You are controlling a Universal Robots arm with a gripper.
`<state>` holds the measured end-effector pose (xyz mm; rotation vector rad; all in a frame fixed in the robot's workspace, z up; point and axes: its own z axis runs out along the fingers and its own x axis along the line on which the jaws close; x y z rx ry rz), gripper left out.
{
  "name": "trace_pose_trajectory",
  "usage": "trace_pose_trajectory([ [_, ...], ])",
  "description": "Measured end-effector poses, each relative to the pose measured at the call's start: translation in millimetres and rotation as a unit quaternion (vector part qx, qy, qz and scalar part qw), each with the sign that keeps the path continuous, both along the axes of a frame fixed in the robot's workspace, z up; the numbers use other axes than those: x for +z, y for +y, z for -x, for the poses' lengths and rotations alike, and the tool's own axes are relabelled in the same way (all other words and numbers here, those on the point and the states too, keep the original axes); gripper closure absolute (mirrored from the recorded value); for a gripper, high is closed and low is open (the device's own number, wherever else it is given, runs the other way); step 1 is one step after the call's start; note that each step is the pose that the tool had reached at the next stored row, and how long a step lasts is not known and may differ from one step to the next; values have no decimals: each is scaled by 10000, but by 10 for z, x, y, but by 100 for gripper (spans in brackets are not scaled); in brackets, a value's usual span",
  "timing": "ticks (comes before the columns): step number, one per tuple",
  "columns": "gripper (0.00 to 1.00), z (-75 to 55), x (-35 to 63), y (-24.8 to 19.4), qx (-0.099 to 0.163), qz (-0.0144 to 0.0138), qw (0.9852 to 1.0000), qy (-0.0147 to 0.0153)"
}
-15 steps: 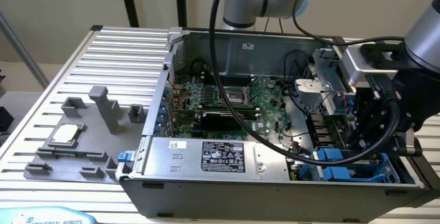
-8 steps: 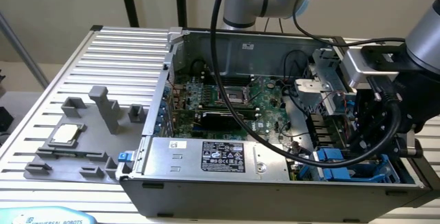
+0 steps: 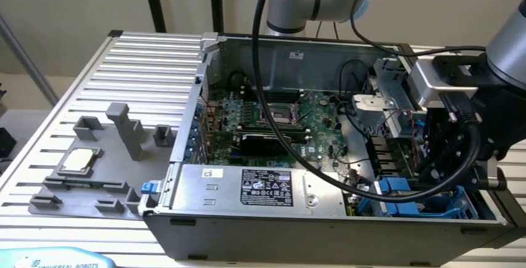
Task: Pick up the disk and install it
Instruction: 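Insert the second disk wire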
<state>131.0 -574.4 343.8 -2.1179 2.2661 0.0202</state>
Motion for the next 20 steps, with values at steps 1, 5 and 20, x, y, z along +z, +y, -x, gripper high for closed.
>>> trace_pose_trajectory([
  [1,84,0,-2,-1,0,1,10000,0],
  [5,84,0,-18,-5,0,2,10000,-1],
  [20,76,0,-39,-9,0,-4,10000,-6],
])
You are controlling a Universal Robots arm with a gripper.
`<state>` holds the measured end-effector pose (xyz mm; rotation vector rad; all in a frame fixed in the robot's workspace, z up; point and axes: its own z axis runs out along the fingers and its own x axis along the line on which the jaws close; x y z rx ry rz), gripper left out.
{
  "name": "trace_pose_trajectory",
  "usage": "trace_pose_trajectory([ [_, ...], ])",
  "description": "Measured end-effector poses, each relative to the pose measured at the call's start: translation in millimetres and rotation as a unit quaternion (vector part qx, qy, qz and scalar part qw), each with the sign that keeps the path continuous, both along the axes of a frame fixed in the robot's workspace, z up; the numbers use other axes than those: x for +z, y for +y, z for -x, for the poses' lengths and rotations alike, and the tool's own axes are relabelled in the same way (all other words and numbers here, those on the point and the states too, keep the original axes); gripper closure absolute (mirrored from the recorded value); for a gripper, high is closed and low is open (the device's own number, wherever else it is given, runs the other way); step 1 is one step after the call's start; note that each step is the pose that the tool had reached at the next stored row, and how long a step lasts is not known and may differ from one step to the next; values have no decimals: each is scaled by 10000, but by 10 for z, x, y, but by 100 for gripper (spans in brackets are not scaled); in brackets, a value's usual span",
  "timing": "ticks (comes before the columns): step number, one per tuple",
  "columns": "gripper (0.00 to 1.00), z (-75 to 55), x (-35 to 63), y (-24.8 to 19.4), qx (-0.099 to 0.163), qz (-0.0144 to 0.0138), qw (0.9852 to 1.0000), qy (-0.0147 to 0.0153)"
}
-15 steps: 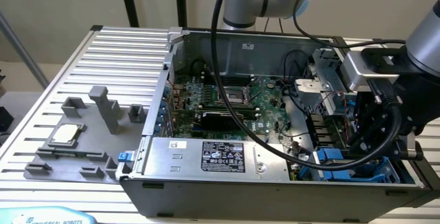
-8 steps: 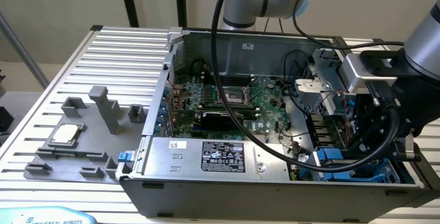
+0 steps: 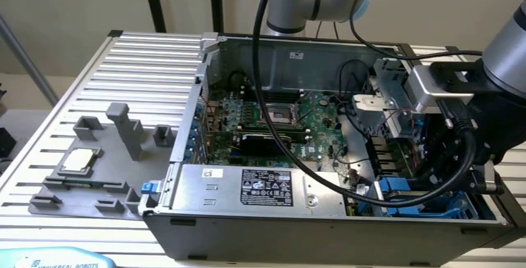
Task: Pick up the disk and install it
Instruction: 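Insert the second disk wire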
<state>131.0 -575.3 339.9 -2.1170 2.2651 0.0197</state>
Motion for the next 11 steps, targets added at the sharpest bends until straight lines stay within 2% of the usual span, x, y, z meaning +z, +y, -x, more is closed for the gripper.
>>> trace_pose_trajectory([
  [4,76,5,111,-5,0,3,10000,0],
  [9,76,170,126,-36,0,2,10000,-8],
  [11,76,188,127,-39,0,0,10000,-9],
])
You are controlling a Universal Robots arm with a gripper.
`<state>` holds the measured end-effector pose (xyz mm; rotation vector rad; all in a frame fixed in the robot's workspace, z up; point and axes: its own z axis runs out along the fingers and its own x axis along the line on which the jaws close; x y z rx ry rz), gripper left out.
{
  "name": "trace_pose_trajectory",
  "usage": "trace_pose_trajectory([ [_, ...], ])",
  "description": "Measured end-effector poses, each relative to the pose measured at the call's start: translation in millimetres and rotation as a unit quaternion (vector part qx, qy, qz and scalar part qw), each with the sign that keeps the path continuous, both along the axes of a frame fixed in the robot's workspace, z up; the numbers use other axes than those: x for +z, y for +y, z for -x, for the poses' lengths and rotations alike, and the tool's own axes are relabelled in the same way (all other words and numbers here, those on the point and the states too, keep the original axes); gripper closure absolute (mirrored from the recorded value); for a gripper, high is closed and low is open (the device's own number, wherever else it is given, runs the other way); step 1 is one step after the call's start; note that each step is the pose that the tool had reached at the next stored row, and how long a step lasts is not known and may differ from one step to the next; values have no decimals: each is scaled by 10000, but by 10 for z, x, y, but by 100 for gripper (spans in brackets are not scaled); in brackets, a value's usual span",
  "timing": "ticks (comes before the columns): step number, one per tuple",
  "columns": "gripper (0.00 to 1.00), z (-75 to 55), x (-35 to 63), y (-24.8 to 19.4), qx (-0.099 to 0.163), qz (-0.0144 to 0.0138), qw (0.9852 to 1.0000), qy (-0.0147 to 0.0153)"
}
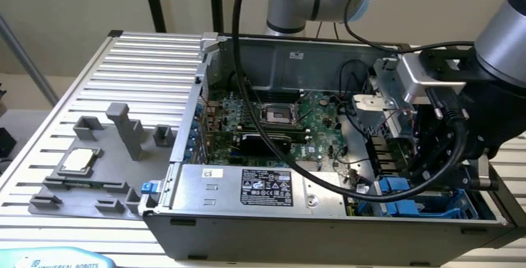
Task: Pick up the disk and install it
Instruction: 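Insert the second disk wire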
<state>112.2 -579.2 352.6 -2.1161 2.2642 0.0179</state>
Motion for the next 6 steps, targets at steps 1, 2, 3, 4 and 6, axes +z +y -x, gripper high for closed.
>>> trace_pose_trajectory([
  [1,76,0,0,0,0,-2,10000,0],
  [2,76,0,0,0,0,-2,10000,0],
  [3,76,0,0,0,0,-3,10000,0],
  [4,76,0,0,0,0,-3,10000,0],
  [6,76,0,0,0,0,-3,10000,0],
])
